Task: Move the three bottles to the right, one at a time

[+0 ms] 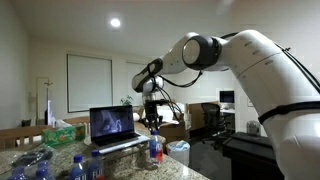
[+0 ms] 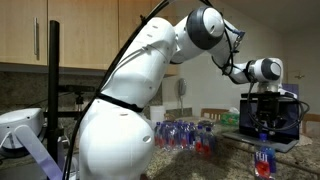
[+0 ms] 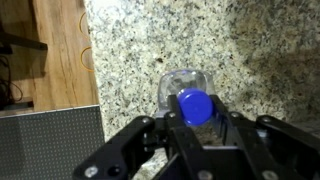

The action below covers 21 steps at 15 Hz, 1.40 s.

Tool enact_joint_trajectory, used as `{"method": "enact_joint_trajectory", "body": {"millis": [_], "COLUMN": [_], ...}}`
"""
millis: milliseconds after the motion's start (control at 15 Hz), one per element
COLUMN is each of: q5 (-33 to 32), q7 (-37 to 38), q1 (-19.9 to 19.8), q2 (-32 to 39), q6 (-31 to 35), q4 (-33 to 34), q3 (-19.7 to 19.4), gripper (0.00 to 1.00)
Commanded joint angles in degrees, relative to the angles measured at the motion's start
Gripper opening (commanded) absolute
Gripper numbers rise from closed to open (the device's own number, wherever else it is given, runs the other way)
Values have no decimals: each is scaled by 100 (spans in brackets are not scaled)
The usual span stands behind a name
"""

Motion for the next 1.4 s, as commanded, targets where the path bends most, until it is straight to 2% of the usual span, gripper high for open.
{"method": "enact_joint_trajectory", "body": {"millis": [0,467,1333], "q5": [-166,-148,66], "q7": [-580,-1148,-928], "q1": [-201,-438,-489], "q2": [-148,36,52], "q6": [373,595,646], "q4": [-241,-177,-224], "q3": [0,21,24], "gripper": [14,14,14]}}
